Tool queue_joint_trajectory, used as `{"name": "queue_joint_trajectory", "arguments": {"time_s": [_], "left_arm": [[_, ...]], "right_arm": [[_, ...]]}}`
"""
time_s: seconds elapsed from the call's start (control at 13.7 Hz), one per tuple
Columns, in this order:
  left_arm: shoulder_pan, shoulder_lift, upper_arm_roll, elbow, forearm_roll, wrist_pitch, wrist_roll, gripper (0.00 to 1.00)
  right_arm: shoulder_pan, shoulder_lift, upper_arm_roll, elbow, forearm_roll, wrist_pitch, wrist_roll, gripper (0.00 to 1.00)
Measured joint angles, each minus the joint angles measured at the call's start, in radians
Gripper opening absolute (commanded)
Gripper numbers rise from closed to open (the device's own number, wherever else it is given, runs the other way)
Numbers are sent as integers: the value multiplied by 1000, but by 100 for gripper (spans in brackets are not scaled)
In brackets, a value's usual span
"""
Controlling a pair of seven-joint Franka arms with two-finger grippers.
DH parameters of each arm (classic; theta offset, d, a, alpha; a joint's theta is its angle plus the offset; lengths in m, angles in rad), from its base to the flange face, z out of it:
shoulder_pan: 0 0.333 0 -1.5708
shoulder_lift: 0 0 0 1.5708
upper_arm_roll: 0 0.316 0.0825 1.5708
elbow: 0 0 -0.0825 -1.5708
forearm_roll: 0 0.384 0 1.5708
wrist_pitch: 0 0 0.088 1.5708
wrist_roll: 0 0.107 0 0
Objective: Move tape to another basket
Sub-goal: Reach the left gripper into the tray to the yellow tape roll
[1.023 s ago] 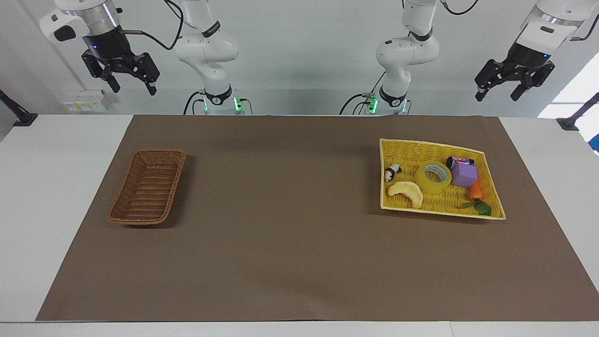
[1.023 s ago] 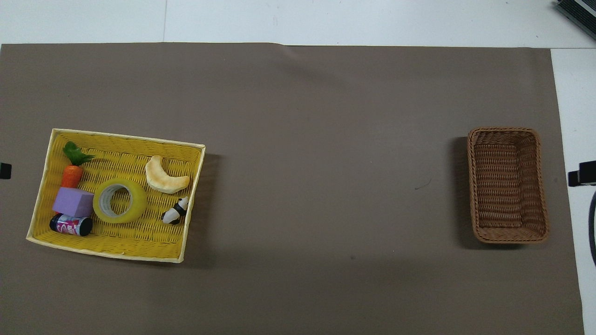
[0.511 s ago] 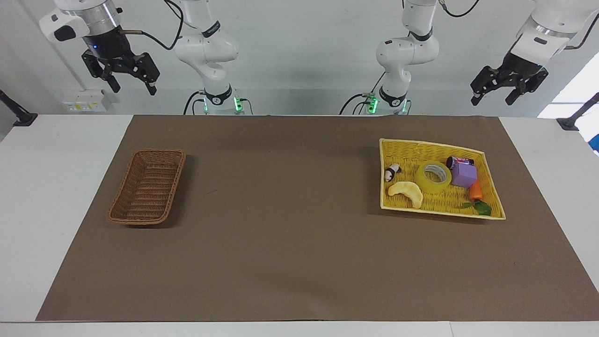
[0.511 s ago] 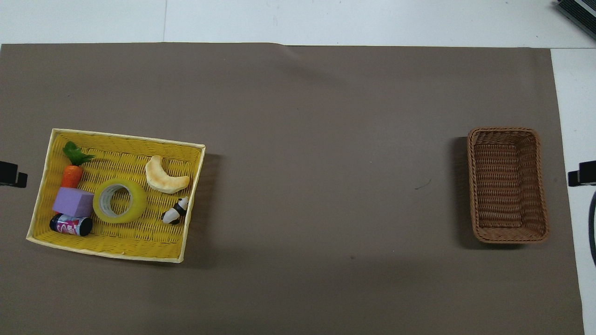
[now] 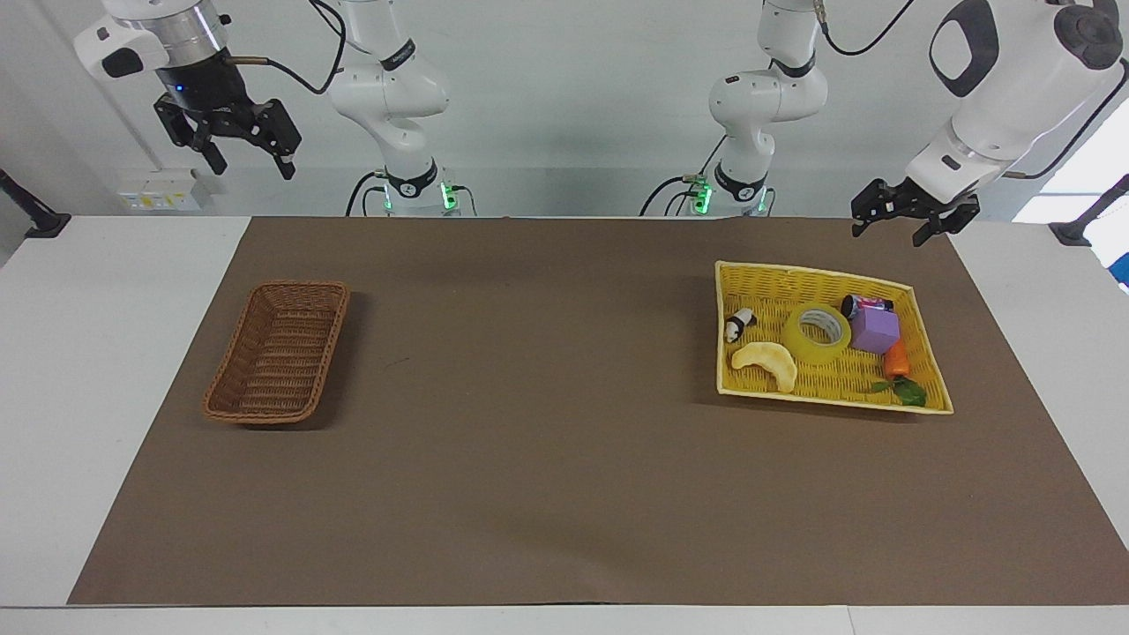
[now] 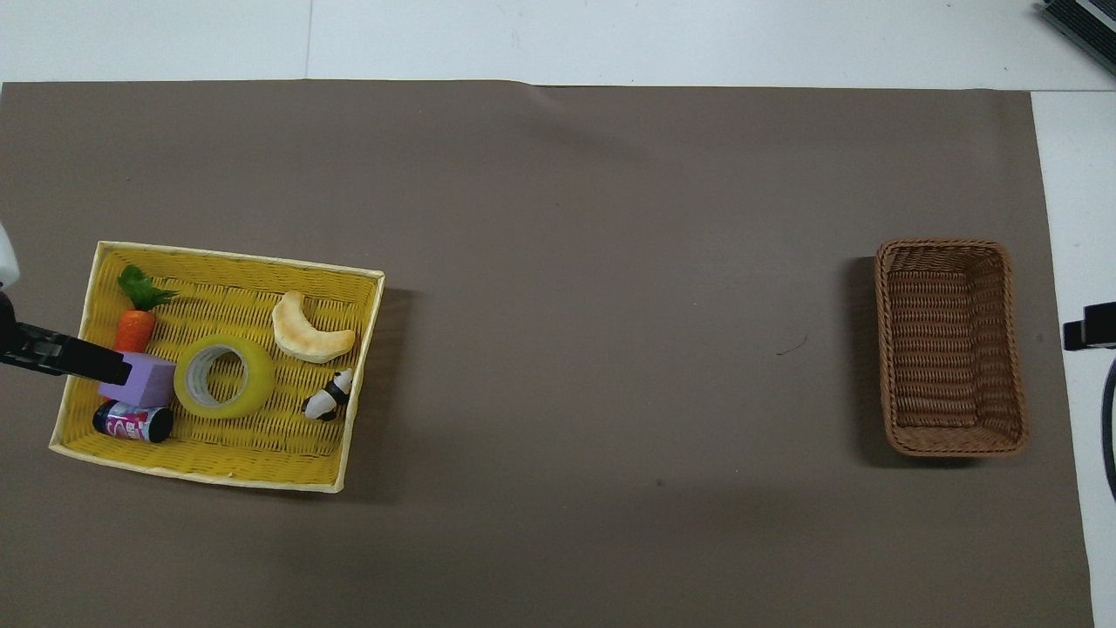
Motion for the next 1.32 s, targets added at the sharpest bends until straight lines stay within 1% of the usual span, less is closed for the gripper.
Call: {"name": "queue_joint_trajectory", "arguments": {"time_s": [0.29,0.51,0.66,0.8,0.95,1.02,1.17,1.24,1.32], "left_arm": [[12,12,5,-111,0,127,203,100],[18,42,9,-185,0,221,301,100],[25,81,12,-209,0,276,338,100],[25,128,12,-226,0,346,347,100],[25,158,12,-253,0,415,350,100],[26,166,12,-272,1,449,350,93],[35,172,13,-314,1,508,352,90],[39,176,13,-335,1,538,353,87],[39,181,13,-358,1,571,354,81]], "right_arm": [[0,0,0,0,0,0,0,100],[0,0,0,0,0,0,0,100],[0,0,0,0,0,0,0,100],[0,0,0,0,0,0,0,100],[0,0,0,0,0,0,0,100],[0,0,0,0,0,0,0,100],[0,0,0,0,0,0,0,100],[0,0,0,0,0,0,0,100],[0,0,0,0,0,0,0,100]]}}
